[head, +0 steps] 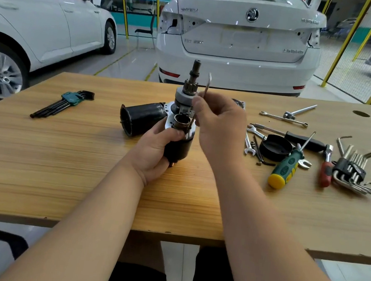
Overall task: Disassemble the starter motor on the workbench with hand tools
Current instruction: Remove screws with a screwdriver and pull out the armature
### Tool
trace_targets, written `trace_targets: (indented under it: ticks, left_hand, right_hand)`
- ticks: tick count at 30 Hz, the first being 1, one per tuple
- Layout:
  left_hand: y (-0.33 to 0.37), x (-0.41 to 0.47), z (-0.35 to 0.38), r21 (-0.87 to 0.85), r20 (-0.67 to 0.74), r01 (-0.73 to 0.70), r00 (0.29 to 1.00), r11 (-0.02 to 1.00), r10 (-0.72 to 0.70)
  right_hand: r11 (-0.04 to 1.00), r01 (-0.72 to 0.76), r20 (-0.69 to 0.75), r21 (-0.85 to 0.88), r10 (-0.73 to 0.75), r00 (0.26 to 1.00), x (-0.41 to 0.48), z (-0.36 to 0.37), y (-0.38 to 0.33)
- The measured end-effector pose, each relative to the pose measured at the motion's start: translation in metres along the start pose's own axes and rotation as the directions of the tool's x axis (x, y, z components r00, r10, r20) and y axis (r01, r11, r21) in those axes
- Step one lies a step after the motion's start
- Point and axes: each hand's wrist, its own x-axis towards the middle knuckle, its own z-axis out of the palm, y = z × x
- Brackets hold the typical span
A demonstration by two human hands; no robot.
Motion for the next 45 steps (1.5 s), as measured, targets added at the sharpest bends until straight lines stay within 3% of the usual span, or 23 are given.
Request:
trace_targets:
  ticks: [3,8,11,15,21,26,28,30,31,33,35,45]
  left_hand:
    - [-0.001,0.001,-0.001,0.041,0.003,-0.003,1.0,0.999,0.002]
    - [-0.002,0.003,-0.003,0.003,0.006,-0.003,1.0,1.0,0.003]
    - [-0.002,0.003,-0.003,-0.004,0.004,-0.001,1.0,1.0,0.001]
    - [-0.002,0.003,-0.002,-0.026,0.023,-0.01,1.0,1.0,0.011]
    - [-0.002,0.003,-0.003,0.005,0.01,-0.009,1.0,1.0,0.009]
    - [-0.001,0.004,-0.002,0.036,0.017,0.0,1.0,0.999,-0.001]
    - [-0.001,0.003,-0.002,0.051,0.007,0.008,1.0,0.999,-0.008]
    - [-0.001,0.003,-0.003,0.052,0.01,0.007,1.0,0.999,-0.007]
    - [-0.001,0.003,-0.003,0.046,0.014,0.003,1.0,0.999,-0.004]
    - [-0.001,0.002,-0.003,0.028,0.022,-0.003,1.0,1.0,0.002]
    - [-0.001,0.002,-0.003,0.025,0.035,-0.011,0.999,1.0,0.01]
    - [0.001,0.0,-0.001,0.076,0.047,-0.003,0.999,0.997,0.0]
  right_hand:
    - [0.999,-0.023,0.053,0.032,0.021,0.998,0.01,-0.008,0.001]
    - [0.985,0.132,0.219,-0.111,-0.105,0.97,0.015,-0.012,-0.002]
    - [0.985,0.118,0.236,-0.124,-0.086,0.968,0.017,-0.011,-0.001]
    - [0.951,0.244,0.25,-0.19,-0.193,0.949,0.014,-0.009,-0.001]
    - [0.99,0.075,0.255,-0.118,-0.043,0.966,0.021,-0.017,-0.002]
    - [0.991,0.095,0.334,-0.089,-0.06,0.941,0.024,-0.022,-0.004]
    - [0.998,0.051,0.262,0.027,-0.056,0.963,0.026,-0.02,-0.003]
    - [0.974,-0.083,0.164,0.212,0.048,0.985,0.029,-0.024,-0.004]
    - [0.971,-0.117,0.144,0.206,0.088,0.986,0.029,-0.028,-0.003]
    - [0.995,-0.034,0.253,-0.097,0.057,0.966,0.026,-0.034,0.002]
    - [0.91,0.151,0.462,-0.387,0.049,0.885,0.018,-0.034,0.009]
    - [0.838,0.202,0.59,-0.506,0.165,0.791,0.039,-0.031,-0.002]
